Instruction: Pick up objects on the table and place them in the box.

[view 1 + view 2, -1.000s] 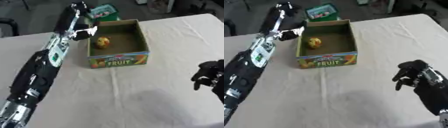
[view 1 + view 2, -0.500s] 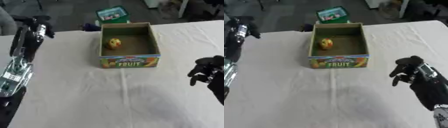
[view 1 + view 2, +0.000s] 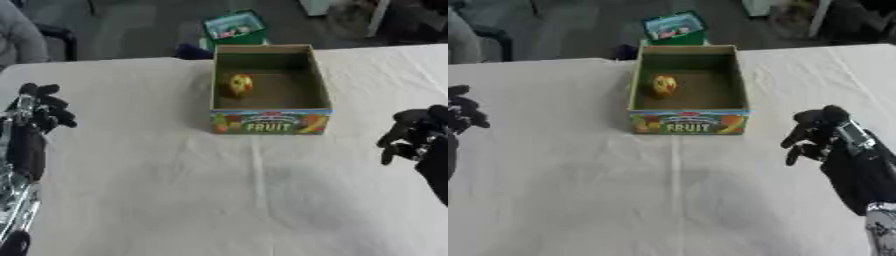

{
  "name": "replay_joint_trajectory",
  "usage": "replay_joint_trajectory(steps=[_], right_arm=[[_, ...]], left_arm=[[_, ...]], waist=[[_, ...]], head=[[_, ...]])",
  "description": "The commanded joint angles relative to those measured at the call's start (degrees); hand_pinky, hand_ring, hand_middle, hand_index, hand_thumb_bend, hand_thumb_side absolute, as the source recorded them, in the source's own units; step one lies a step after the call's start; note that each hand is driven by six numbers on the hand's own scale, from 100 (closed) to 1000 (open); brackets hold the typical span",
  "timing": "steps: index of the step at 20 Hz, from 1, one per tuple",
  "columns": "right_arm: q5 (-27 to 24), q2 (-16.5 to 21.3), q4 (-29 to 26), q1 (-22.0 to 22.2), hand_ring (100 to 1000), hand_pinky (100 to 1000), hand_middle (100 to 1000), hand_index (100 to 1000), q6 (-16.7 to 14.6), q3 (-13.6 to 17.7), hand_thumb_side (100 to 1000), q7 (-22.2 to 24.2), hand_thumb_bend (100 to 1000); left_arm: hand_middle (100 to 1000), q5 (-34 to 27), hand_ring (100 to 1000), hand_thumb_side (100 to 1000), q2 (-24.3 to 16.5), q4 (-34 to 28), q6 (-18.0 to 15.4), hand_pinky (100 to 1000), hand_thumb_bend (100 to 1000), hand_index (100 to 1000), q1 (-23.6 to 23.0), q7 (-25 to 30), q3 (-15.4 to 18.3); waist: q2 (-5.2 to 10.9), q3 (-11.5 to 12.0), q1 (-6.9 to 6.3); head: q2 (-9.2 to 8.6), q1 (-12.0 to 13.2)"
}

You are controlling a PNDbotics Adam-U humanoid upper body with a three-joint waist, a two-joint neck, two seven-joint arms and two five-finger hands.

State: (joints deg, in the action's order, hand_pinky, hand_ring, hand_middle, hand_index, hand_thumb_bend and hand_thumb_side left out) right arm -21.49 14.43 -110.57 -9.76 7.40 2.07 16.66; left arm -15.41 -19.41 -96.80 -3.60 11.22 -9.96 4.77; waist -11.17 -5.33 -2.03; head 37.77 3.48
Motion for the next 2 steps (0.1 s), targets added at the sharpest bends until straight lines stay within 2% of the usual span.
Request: replay_joint_trajectory(steps=[1, 2], right_arm=[[-0.23, 0.99, -0.92, -0.34, 552, 401, 495, 676, -0.06, 0.46, 698, -0.48, 100], [-0.24, 0.99, -0.93, -0.34, 552, 401, 495, 675, -0.08, 0.45, 694, -0.49, 100]], left_arm=[[470, -0.31, 456, 822, 0.28, -1.56, 0.6, 457, 100, 711, 0.29, -0.18, 1.04], [469, -0.31, 455, 824, 0.41, -1.58, 0.66, 458, 100, 713, 0.29, -0.23, 1.16]], waist=[[0.76, 0.18, 0.14], [0.76, 0.24, 0.17]], head=[[0.31, -0.29], [0.29, -0.29]])
